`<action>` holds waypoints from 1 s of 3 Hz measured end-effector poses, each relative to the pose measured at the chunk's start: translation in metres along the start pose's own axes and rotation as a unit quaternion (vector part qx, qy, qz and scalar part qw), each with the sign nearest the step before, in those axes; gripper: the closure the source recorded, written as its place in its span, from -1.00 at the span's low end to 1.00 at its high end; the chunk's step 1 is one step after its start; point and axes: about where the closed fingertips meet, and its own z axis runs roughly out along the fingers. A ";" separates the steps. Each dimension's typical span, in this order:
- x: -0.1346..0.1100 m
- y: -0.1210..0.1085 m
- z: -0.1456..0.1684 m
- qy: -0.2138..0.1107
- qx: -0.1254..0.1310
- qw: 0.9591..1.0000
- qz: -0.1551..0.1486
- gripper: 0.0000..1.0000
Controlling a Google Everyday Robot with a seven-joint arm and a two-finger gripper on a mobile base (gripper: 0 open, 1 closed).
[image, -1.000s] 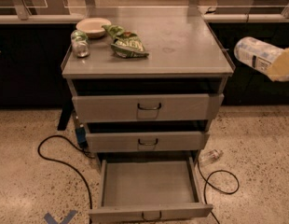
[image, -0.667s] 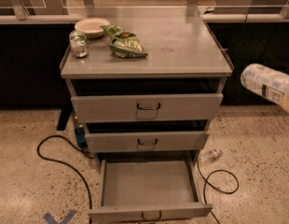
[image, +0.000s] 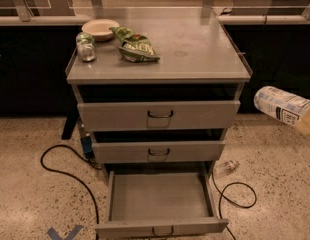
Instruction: Place blue plastic bottle into bottom drawer
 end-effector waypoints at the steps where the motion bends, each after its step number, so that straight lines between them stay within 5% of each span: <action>1: 0.015 0.008 0.017 0.020 0.014 1.000 -0.019 1.00; 2: 0.048 0.021 0.064 0.038 0.037 0.997 -0.054 1.00; 3: 0.070 0.040 0.152 0.063 0.037 0.995 -0.073 1.00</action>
Offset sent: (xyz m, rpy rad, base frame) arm -0.1066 -0.0133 -0.2490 -0.2154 0.1806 0.1663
